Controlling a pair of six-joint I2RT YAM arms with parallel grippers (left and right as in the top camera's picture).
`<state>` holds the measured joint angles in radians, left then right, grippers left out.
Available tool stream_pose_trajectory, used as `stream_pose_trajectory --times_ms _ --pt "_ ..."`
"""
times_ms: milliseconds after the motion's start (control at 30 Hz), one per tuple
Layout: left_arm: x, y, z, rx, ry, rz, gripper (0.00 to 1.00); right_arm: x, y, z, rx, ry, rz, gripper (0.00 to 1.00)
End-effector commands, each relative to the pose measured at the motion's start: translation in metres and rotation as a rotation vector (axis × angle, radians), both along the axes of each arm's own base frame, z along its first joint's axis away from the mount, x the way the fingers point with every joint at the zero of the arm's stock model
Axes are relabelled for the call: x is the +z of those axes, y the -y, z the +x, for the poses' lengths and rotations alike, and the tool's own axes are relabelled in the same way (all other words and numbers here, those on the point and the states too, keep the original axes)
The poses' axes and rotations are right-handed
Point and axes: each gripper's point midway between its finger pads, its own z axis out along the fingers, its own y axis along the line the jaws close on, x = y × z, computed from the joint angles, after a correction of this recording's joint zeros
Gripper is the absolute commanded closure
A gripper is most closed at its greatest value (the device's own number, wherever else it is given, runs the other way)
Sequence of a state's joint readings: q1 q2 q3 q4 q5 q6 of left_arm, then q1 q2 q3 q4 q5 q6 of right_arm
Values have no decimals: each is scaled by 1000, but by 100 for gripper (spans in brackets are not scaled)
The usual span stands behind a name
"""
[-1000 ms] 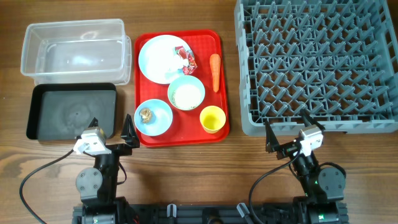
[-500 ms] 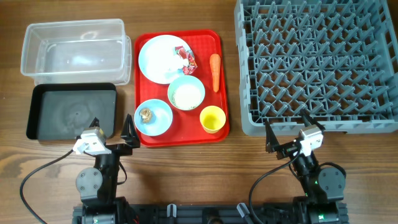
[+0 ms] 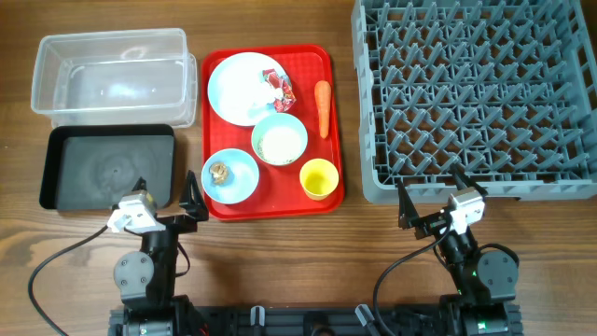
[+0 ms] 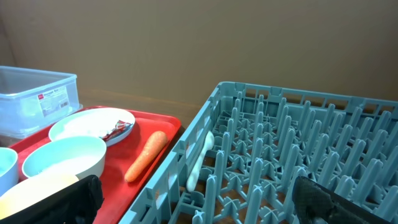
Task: Sort waste into correct bins and load items into the dishwasher rack
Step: 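Reach the left gripper to the blue plate and grasp the white tissue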
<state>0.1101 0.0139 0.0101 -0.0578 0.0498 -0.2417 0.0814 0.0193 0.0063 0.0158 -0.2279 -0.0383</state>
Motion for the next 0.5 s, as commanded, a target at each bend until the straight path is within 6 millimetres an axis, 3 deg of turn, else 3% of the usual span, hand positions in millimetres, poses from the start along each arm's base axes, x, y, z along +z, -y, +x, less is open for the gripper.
stream_pose_trajectory --times_ms 0,233,467 --pt "12 -22 -2 128 54 12 0 4 -1 -1 10 13 13 0" --pt "24 -15 -2 90 100 15 0 13 2 0 -12 51 25 0" --pt "40 -15 -4 94 118 46 0 63 0 -10 8 251 34 0"
